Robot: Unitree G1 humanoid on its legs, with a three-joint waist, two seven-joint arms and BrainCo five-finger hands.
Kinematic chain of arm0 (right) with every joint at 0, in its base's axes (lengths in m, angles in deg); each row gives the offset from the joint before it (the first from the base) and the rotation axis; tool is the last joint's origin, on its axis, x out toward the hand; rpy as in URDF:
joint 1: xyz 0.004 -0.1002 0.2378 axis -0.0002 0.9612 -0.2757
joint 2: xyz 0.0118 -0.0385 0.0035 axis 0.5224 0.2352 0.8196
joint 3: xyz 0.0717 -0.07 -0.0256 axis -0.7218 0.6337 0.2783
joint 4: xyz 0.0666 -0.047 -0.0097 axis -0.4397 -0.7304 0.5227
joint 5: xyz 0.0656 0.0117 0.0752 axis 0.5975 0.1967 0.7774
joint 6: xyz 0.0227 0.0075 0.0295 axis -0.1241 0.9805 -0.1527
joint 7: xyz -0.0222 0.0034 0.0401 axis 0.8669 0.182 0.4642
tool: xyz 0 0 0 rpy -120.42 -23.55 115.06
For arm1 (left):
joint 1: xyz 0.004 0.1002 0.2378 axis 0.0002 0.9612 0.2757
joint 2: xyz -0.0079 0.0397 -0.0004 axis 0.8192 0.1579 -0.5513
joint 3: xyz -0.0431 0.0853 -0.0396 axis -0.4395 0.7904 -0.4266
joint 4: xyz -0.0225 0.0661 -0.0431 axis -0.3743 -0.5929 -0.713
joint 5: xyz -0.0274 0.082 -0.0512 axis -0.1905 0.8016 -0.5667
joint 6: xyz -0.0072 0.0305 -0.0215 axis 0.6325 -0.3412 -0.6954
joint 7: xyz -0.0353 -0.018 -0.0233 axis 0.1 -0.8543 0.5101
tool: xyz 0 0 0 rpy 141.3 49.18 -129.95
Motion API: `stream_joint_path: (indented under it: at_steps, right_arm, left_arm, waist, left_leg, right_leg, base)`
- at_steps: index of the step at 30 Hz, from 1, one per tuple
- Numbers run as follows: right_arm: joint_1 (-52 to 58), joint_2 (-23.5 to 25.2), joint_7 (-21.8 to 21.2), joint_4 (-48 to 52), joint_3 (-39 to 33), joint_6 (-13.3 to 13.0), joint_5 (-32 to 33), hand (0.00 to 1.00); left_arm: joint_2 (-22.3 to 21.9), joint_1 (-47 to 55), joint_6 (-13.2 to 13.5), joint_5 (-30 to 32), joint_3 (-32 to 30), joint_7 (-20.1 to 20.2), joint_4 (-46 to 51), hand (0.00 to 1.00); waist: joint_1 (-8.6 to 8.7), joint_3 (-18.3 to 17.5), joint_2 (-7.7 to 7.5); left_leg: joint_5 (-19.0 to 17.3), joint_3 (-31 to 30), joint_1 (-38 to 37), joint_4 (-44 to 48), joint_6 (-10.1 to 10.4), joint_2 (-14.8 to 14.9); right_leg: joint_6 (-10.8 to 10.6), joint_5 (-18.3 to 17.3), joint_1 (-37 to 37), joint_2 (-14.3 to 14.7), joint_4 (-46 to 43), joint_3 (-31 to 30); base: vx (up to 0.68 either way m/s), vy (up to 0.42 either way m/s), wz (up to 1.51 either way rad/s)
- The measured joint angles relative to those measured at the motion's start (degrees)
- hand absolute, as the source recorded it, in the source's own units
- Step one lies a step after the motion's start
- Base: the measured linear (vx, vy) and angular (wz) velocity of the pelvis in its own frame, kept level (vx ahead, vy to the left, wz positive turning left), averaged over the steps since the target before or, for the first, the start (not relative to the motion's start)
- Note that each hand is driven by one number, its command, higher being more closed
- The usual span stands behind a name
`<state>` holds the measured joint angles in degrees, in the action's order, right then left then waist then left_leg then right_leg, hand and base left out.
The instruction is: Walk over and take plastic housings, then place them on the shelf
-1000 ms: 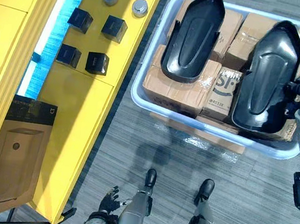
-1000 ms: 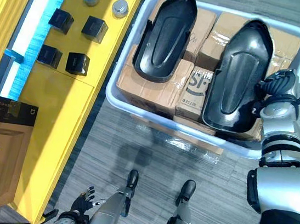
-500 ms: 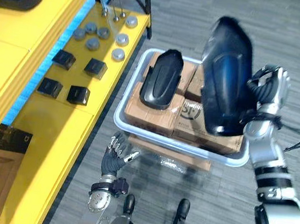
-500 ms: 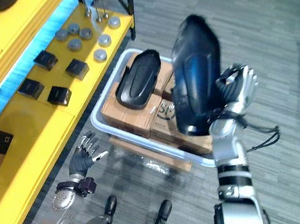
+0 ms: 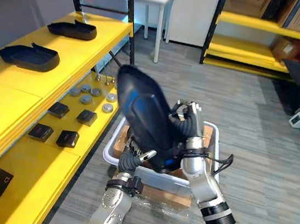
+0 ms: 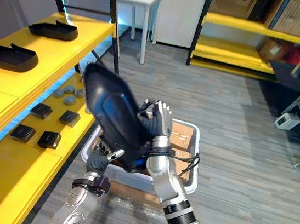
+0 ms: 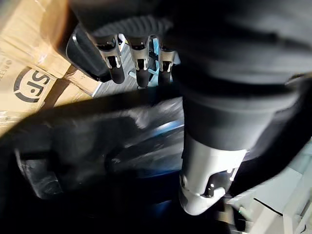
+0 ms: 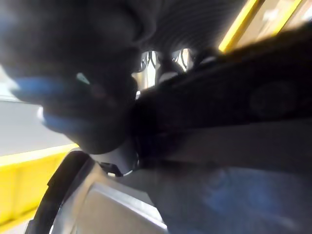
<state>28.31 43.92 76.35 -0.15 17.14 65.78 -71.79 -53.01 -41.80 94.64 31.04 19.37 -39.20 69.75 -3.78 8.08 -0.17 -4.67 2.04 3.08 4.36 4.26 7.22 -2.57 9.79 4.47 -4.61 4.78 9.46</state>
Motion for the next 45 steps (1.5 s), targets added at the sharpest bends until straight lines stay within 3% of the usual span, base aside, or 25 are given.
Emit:
stream_joint_path:
  at_steps: [2,3,9,13,17,18,25,27,28,29,30,32,33,34,38,40,41,42,43,44,45]
  right_arm:
    - [1.44,0.98,-0.45,0.00,0.70,-0.39,0.68,1.00]
    - [1.65,1.08,-0.64,0.00,0.80,-0.39,1.25,1.00]
    - [4.26,2.72,0.46,-0.10,2.12,-1.07,5.28,1.00]
    - [8.05,2.95,2.63,-0.09,2.66,-3.40,8.86,1.00]
    - [9.92,3.57,3.93,-0.05,4.13,-5.58,11.54,1.00]
    - [10.73,4.32,4.06,-0.06,4.14,-5.97,12.49,0.00]
    - [13.82,5.11,3.47,-0.09,5.20,-9.04,16.56,0.00]
    - [14.27,4.60,2.54,-0.22,4.93,-10.53,18.64,0.00]
    - [14.26,4.25,2.26,-0.21,4.64,-10.71,18.66,0.00]
    - [14.34,2.88,1.26,-0.56,3.71,-11.05,18.66,0.00]
    - [14.33,2.39,0.86,-0.84,3.34,-11.07,18.65,0.00]
    - [15.18,1.34,-0.40,-0.81,3.10,-11.08,18.57,0.00]
    - [16.12,1.72,-1.20,-0.44,2.55,-11.08,18.57,0.00]
    - [17.54,2.10,-1.47,0.42,1.69,-11.07,18.58,0.00]
    - [26.69,2.20,-2.26,4.00,-5.81,-10.91,18.60,0.00]
    - [29.39,1.55,-2.15,4.60,-12.47,-10.35,18.62,0.00]
    - [30.39,1.65,-2.11,5.69,-15.16,-9.88,18.62,0.00]
    - [30.68,1.87,-2.18,6.54,-15.76,-9.79,18.61,0.00]
    - [30.55,2.63,-2.26,7.38,-16.44,-9.80,18.58,0.00]
    - [30.57,3.38,-2.46,8.00,-16.42,-9.80,18.58,0.00]
    - [30.72,3.71,-2.58,8.34,-16.56,-9.80,18.59,0.00]
  left_arm:
    - [-0.03,0.14,-0.39,-1.13,0.37,-0.98,-1.47,0.00]
    - [-0.02,0.11,-0.41,-1.16,0.60,-1.22,-1.91,1.00]
    - [-0.91,0.06,-0.07,-5.64,1.88,-5.84,-2.25,1.00]
    - [-1.90,-0.07,2.58,-6.59,0.67,-11.85,-2.25,1.00]
    - [-2.38,-0.14,3.19,-5.08,-0.85,-15.13,-2.23,1.00]
    - [-2.44,-0.11,3.19,-3.45,-1.69,-15.84,-2.22,1.00]
    - [-4.41,0.79,3.02,8.17,-7.74,-17.24,-0.68,1.00]
    - [-4.93,1.25,2.42,15.89,-9.80,-17.62,1.18,1.00]
    - [-4.98,1.25,2.14,18.22,-10.11,-17.68,1.60,1.00]
    - [-5.26,1.44,1.56,23.19,-10.93,-17.71,2.51,1.00]
    - [-5.31,1.78,1.25,25.09,-11.42,-17.70,3.14,1.00]
    - [-5.26,3.69,0.97,29.91,-12.30,-17.71,5.45,1.00]
    - [-5.37,5.17,0.52,33.67,-13.48,-17.74,7.84,1.00]
    - [-5.48,5.91,0.44,35.58,-15.95,-18.58,9.66,1.00]
    - [-3.67,8.20,-2.10,44.38,-33.07,-24.54,15.59,1.00]
    - [-2.98,10.65,-2.06,47.47,-33.73,-24.28,17.09,1.00]
    - [-2.39,11.46,-2.05,48.70,-32.84,-23.14,17.67,1.00]
    - [-1.80,11.36,-2.05,48.71,-32.37,-22.59,17.78,1.00]
    - [-0.41,11.30,-2.05,48.63,-31.57,-21.94,17.83,1.00]
    - [0.13,11.21,-2.05,48.62,-31.05,-20.99,17.83,1.00]
    - [0.04,11.23,-2.06,48.48,-30.66,-20.59,17.82,1.00]
  waist:
    - [0.05,-1.09,-0.33]
    - [0.06,-1.32,-0.45]
    - [0.24,-2.93,-1.03]
    - [0.35,-4.12,-1.24]
    - [0.72,-4.83,-1.94]
    - [0.60,-5.15,-2.21]
    - [0.68,-5.77,-1.82]
    - [0.70,-5.88,-1.17]
    - [0.70,-5.81,-0.89]
    - [0.66,-5.49,-0.32]
    - [0.60,-5.32,-0.03]
    - [-0.27,-5.41,0.86]
    - [-0.73,-5.44,0.91]
    - [-1.11,-5.38,0.79]
    - [-1.30,-5.49,-0.02]
    - [-1.06,-5.37,1.31]
    - [-0.02,-4.86,0.88]
    - [0.61,-4.29,0.40]
    - [1.81,-3.95,-0.49]
    - [2.65,-3.55,-0.85]
    - [3.15,-3.45,-0.78]
  left_leg:
    - [0.07,0.02,-0.39,-0.27,0.01,0.00]
    - [0.11,0.00,-0.39,-0.30,0.00,0.00]
    - [1.21,-0.88,-0.51,-1.40,0.46,-0.02]
    - [1.75,-2.99,-0.55,-1.69,0.62,-0.09]
    - [2.68,-5.39,-0.37,-2.46,0.63,-0.54]
    - [3.11,-5.74,-0.45,-3.13,0.55,-0.60]
    - [4.47,-10.26,0.03,-4.99,1.29,-0.54]
    - [5.22,-9.18,3.00,-5.10,0.50,0.21]
    - [5.57,-5.98,3.92,-4.99,-0.85,1.00]
    - [7.39,6.13,5.98,-2.84,-5.86,3.16]
    - [7.67,11.76,6.42,-1.55,-7.10,4.40]
    - [7.70,26.31,6.79,1.66,-7.17,7.50]
    - [7.40,32.21,6.87,3.15,-6.65,7.63]
    - [7.26,33.81,7.14,3.84,-5.77,7.02]
    - [6.33,31.55,4.75,1.36,-5.48,0.39]
    - [4.54,27.15,2.66,1.16,-5.34,-0.99]
    - [3.76,23.40,0.29,0.00,-5.60,-2.64]
    - [3.48,21.61,-0.62,-0.37,-5.81,-3.34]
    - [2.42,17.97,-0.88,-0.32,-6.19,-4.09]
    - [2.31,14.73,-1.31,-0.44,-6.31,-4.13]
    - [2.32,12.45,-1.64,-0.63,-6.33,-4.18]
  right_leg:
    - [-0.11,-0.12,-0.36,-0.03,0.03,-0.08]
    - [-0.11,-0.12,-0.35,-0.03,0.03,-0.10]
    - [-0.10,-0.10,-0.40,-0.08,0.05,0.81]
    - [-0.09,-0.11,-1.60,-0.19,0.09,2.91]
    - [0.06,-0.55,-2.65,-0.59,0.13,5.68]
    - [0.11,-0.81,-2.69,-0.64,0.13,6.01]
    - [0.48,-2.64,-4.47,-0.52,0.10,11.22]
    - [0.63,-2.96,-4.70,-1.14,0.04,16.51]
    - [0.50,-3.12,-4.93,-1.47,-0.02,18.36]
    - [-0.24,-3.77,-6.08,-2.77,-0.19,22.84]
    - [-0.70,-4.10,-6.65,-3.32,-0.39,24.50]
    - [-2.38,-5.40,-7.42,-5.17,-2.25,28.22]
    - [-3.56,-6.13,-7.67,-6.91,-3.64,30.39]
    - [-4.28,-6.38,-7.83,-8.08,-4.39,31.23]
    - [-6.54,-6.55,-12.91,-13.22,-5.79,36.43]
    - [-7.44,-7.30,-13.14,-18.95,-20.40,38.89]
    - [-4.88,-6.03,-11.71,-25.13,-35.08,37.93]
    - [-2.12,-4.62,-10.21,-27.80,-41.53,36.01]
    - [1.25,-7.25,-5.20,-29.39,-53.45,29.00]
    - [0.80,-11.73,-0.22,-26.62,-60.73,22.08]
    - [0.10,-14.05,2.33,-23.72,-61.96,18.54]
  base:
    - [-0.05,0.006,0.00]
    - [0.00,0.000,0.00]
    - [0.00,-0.003,0.08]
    - [0.02,-0.008,0.27]
    - [-0.03,-0.012,0.34]
    - [-0.04,-0.022,0.23]
    - [-0.03,-0.043,0.34]
    - [0.00,-0.073,1.10]
    - [0.03,-0.049,1.80]
    - [0.03,-0.018,1.51]
    - [0.08,0.015,1.62]
    - [0.20,0.130,1.09]
    - [0.24,0.199,0.98]
    - [0.24,0.222,0.95]
    - [0.23,0.179,0.78]
    - [0.25,0.246,1.22]
    - [0.15,0.219,1.43]
    - [0.12,0.136,1.57]
    - [0.12,-0.002,1.50]
    - [0.16,-0.076,1.56]
    - [0.15,-0.109,1.36]
